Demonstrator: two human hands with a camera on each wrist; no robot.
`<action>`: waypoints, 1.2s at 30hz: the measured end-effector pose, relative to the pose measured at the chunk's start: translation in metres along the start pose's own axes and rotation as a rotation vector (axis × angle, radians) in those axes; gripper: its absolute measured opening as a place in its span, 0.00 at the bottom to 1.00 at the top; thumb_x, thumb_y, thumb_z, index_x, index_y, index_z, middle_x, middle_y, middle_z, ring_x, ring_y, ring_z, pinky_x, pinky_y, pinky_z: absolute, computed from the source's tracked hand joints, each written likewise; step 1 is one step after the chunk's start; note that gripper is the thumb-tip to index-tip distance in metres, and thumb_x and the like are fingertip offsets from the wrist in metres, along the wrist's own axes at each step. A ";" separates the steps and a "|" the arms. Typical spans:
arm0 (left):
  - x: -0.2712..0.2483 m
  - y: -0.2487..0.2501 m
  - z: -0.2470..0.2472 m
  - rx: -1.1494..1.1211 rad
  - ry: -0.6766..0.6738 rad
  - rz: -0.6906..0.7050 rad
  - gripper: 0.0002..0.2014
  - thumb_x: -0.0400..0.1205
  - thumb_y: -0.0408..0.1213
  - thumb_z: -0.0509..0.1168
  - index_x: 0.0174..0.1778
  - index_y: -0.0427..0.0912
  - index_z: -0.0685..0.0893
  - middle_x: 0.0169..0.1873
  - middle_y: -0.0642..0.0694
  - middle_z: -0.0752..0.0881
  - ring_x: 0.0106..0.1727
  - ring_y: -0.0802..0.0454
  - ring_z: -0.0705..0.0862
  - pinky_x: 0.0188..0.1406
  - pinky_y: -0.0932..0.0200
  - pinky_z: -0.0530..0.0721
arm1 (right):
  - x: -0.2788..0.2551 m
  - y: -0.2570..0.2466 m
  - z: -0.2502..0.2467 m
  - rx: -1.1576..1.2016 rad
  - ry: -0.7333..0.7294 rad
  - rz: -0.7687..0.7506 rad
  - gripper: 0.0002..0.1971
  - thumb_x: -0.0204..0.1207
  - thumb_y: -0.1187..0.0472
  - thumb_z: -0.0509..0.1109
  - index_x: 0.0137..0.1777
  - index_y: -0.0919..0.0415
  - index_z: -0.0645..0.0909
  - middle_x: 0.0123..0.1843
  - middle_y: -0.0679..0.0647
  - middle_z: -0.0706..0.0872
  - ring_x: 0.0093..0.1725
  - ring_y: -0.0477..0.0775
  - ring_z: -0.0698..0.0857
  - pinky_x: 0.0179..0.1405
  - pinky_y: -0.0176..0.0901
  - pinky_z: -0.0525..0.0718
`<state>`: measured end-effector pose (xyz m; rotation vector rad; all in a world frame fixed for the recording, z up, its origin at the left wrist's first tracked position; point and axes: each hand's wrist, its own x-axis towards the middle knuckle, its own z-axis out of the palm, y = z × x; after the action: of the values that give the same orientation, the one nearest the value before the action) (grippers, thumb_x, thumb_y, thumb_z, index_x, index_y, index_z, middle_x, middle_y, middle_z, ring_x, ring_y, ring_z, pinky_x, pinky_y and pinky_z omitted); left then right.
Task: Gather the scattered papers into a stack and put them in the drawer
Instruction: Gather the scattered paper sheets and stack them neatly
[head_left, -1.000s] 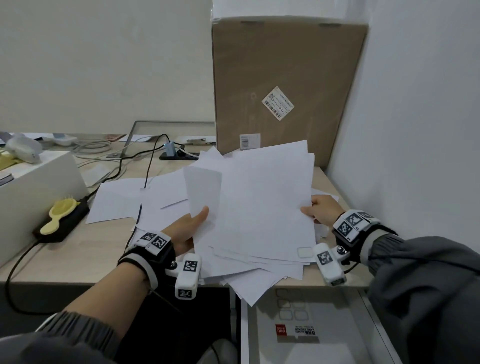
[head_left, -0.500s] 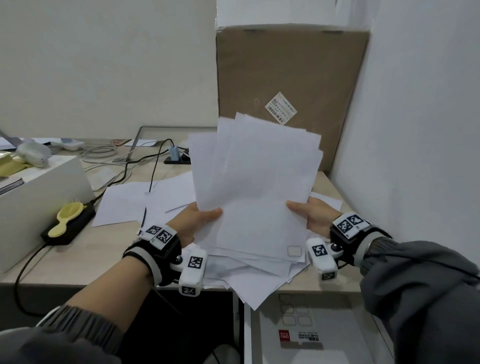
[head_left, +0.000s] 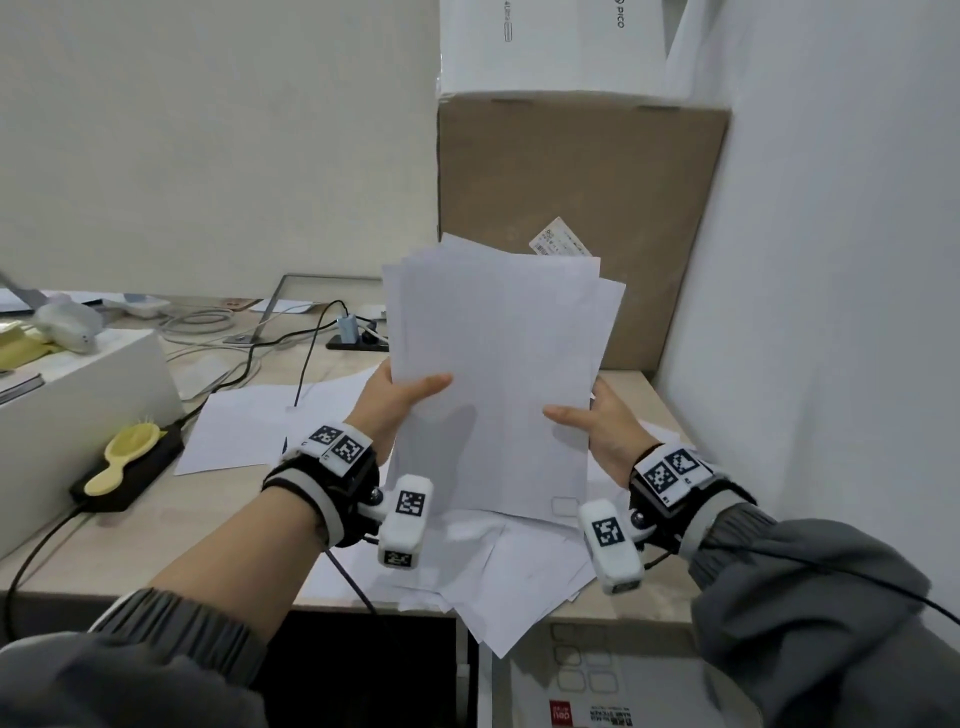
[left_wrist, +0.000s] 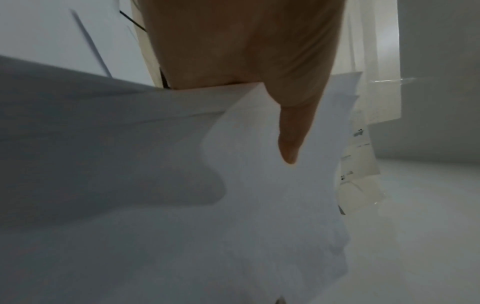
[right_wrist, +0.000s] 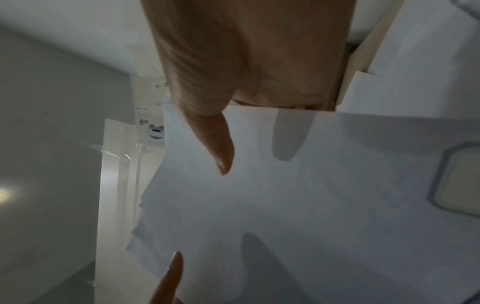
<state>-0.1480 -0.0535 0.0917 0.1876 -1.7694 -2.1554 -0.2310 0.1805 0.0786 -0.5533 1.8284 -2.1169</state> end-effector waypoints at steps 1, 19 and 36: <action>0.000 0.002 0.000 -0.007 0.019 0.010 0.22 0.75 0.30 0.73 0.66 0.35 0.81 0.57 0.39 0.89 0.57 0.41 0.88 0.50 0.52 0.87 | -0.001 0.001 0.001 -0.009 0.018 0.000 0.29 0.69 0.70 0.76 0.70 0.63 0.74 0.63 0.60 0.86 0.62 0.59 0.85 0.62 0.50 0.82; 0.002 0.036 0.001 0.060 -0.001 0.052 0.22 0.72 0.36 0.77 0.63 0.39 0.84 0.54 0.42 0.91 0.55 0.43 0.90 0.54 0.48 0.87 | 0.009 -0.006 0.030 0.038 0.180 -0.078 0.26 0.64 0.66 0.81 0.63 0.61 0.79 0.56 0.57 0.90 0.56 0.57 0.88 0.61 0.52 0.84; -0.014 -0.014 -0.011 0.072 -0.021 -0.114 0.23 0.72 0.33 0.76 0.63 0.36 0.84 0.56 0.39 0.90 0.59 0.39 0.88 0.55 0.49 0.86 | -0.013 0.029 0.022 -0.028 0.125 0.054 0.15 0.75 0.74 0.69 0.62 0.66 0.81 0.56 0.61 0.88 0.56 0.62 0.87 0.53 0.48 0.85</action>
<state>-0.1340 -0.0563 0.0747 0.2916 -1.8921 -2.1804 -0.2099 0.1628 0.0512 -0.3807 1.9199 -2.1368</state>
